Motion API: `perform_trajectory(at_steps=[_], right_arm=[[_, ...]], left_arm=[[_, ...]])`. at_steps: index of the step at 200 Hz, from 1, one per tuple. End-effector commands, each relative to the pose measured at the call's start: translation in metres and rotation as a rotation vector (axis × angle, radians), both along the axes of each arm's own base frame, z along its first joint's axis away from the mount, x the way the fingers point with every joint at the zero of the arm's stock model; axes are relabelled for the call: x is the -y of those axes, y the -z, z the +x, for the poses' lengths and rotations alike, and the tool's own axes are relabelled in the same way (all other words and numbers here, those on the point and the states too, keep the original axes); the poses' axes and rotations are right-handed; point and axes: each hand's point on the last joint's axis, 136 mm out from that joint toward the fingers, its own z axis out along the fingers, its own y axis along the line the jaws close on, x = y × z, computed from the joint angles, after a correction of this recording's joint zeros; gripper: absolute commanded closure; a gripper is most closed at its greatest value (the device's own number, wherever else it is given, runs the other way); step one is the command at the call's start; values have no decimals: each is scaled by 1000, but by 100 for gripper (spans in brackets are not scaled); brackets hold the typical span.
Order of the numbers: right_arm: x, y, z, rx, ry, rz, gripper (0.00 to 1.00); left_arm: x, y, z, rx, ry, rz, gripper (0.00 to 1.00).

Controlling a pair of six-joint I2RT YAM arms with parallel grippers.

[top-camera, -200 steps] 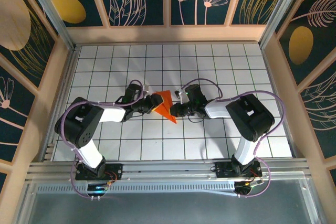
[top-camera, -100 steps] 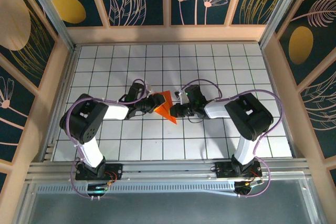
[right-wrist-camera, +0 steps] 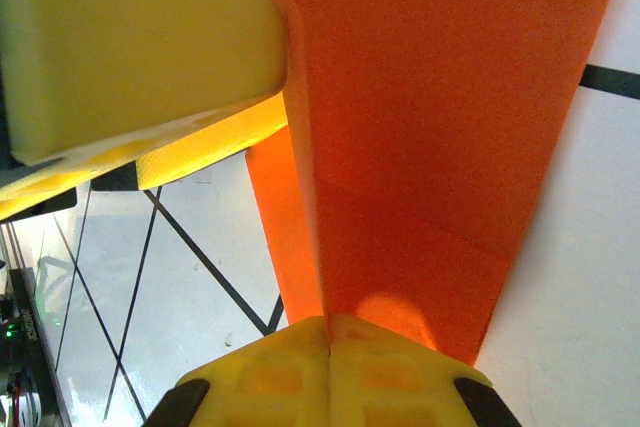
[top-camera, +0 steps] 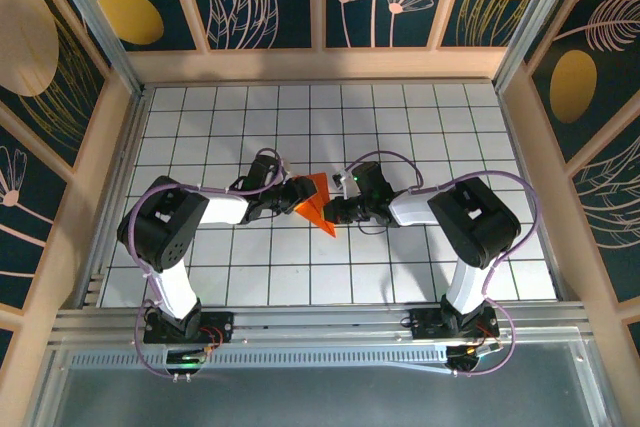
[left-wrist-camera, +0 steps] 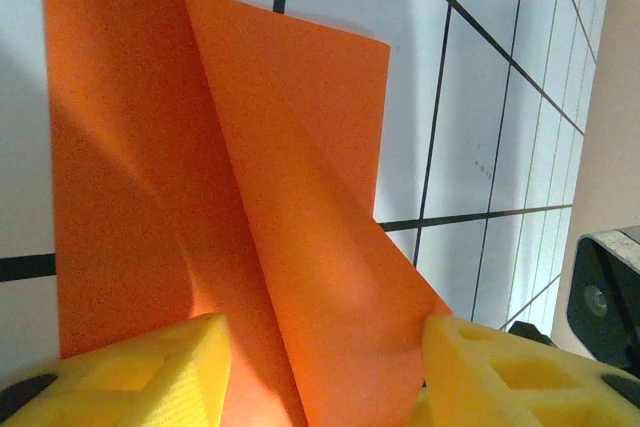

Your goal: Fold a paper plane with a square sheet of paper (fold left side to right side)

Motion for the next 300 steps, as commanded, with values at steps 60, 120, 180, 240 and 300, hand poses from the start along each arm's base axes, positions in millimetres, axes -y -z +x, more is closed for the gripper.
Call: perform_trajectory(at_steps=[60, 120, 180, 240, 300], right_arm=[[2, -18, 5, 32, 6, 50, 81], [17, -48, 13, 83, -2, 119, 58], [4, -41, 27, 49, -43, 162, 58], [-9, -32, 29, 28, -56, 184, 63], [-11, -27, 33, 20, -55, 180, 68]], left_arm=[[-11, 23, -7, -49, -15, 89, 47], [-11, 21, -7, -46, -15, 84, 47], [-11, 19, -6, -41, -15, 80, 47], [-11, 18, -6, -39, -15, 79, 47], [-10, 18, -6, -40, -15, 77, 47]])
